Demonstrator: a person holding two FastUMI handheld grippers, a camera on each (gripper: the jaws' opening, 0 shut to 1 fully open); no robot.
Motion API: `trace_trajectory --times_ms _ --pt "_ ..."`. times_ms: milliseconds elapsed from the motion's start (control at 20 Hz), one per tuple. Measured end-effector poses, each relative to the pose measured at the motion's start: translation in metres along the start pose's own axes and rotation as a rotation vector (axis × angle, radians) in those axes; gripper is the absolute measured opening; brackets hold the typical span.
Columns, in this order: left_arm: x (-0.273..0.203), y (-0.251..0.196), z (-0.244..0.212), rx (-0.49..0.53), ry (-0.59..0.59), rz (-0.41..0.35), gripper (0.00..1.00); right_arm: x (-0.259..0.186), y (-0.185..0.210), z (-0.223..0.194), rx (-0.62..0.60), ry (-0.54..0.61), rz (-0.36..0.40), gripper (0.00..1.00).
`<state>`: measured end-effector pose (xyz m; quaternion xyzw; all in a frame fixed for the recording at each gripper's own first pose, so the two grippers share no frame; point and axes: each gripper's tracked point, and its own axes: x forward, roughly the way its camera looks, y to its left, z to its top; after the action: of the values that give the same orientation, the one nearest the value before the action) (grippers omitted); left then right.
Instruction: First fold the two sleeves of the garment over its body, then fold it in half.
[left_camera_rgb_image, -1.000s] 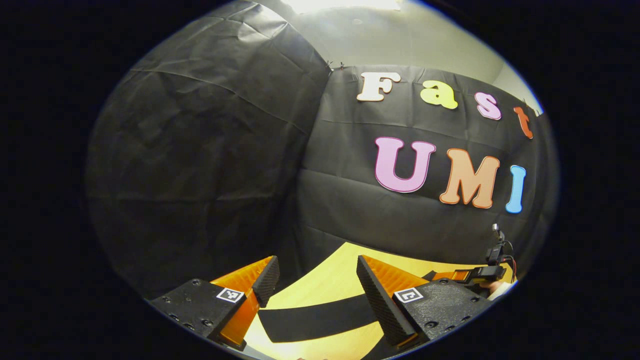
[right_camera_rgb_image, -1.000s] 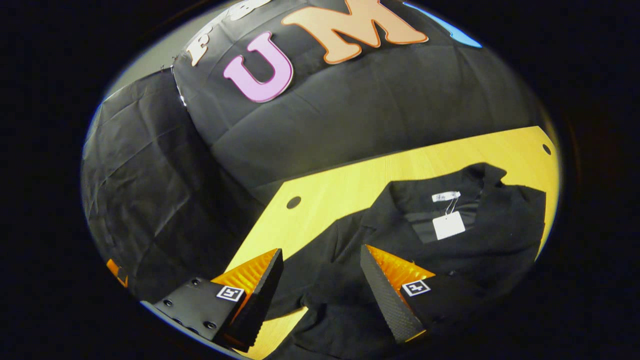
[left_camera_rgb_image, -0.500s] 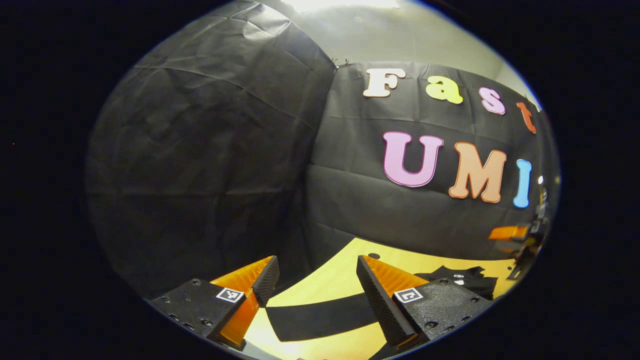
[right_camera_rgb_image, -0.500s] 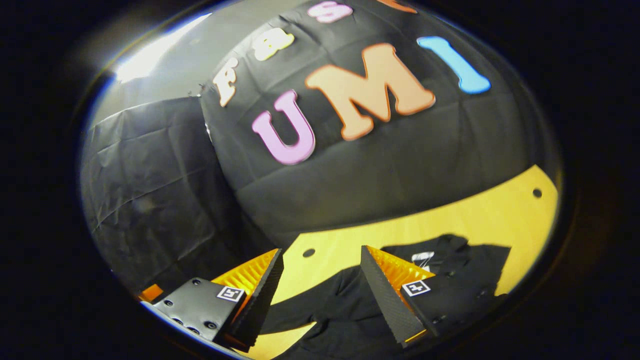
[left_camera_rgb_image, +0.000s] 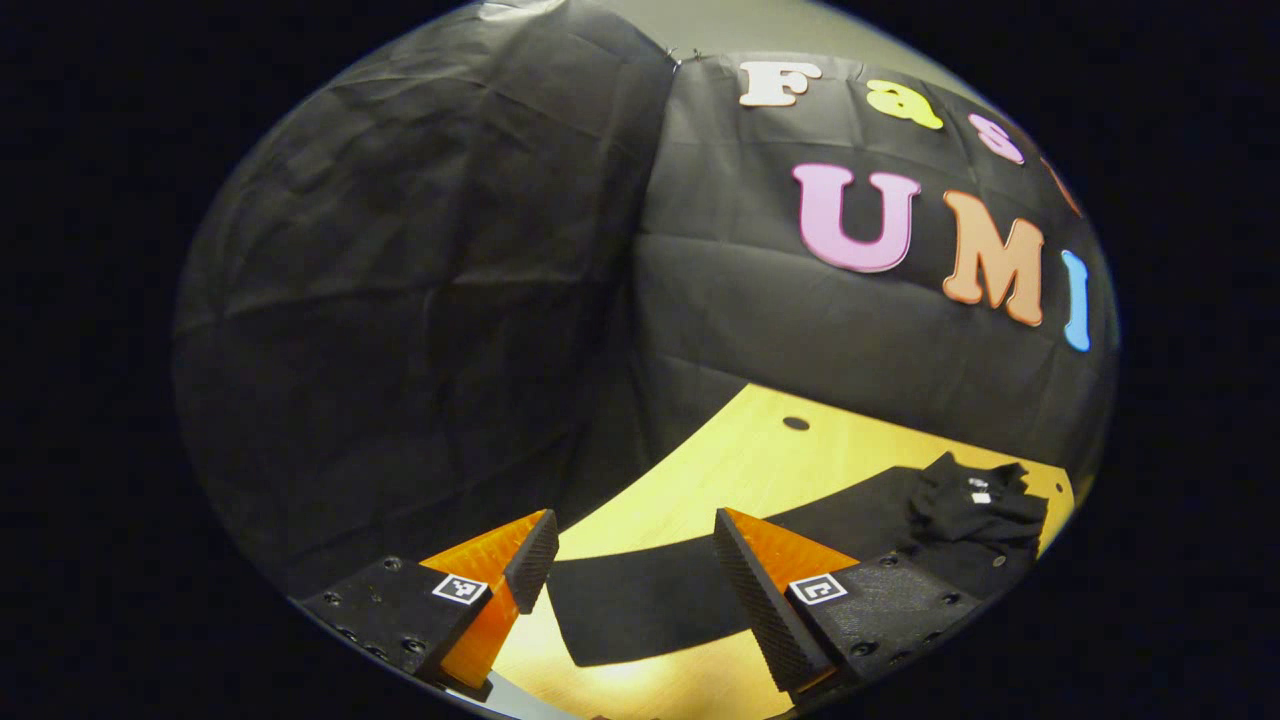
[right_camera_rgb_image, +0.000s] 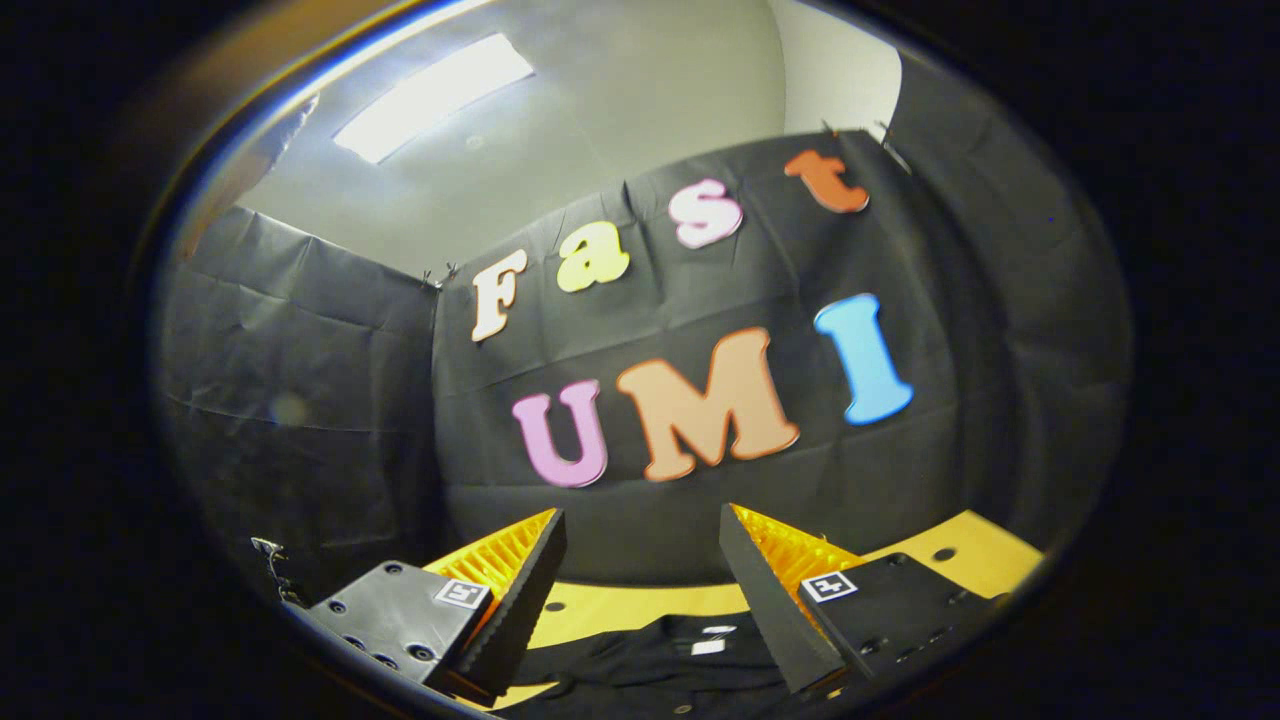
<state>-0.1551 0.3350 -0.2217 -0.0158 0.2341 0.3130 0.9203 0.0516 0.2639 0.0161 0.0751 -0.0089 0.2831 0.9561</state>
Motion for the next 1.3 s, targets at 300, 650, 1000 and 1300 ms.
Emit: trace_trajectory --times_ms 300,650,1000,1300 --pt "0.028 0.007 -0.078 0.04 0.215 0.03 0.95 -0.039 -0.031 0.029 -0.011 -0.011 -0.115 1.0" --pt "0.031 0.016 -0.113 0.103 0.299 0.081 0.94 -0.036 -0.033 0.025 -0.108 0.022 -0.103 0.94" --pt "0.034 -0.009 -0.114 0.129 0.27 0.043 0.65 -0.04 -0.037 0.024 -0.092 0.05 -0.097 0.96" --pt "0.037 -0.024 -0.107 0.169 0.222 0.047 0.04 -0.05 -0.056 0.037 -0.139 0.041 -0.15 0.97"
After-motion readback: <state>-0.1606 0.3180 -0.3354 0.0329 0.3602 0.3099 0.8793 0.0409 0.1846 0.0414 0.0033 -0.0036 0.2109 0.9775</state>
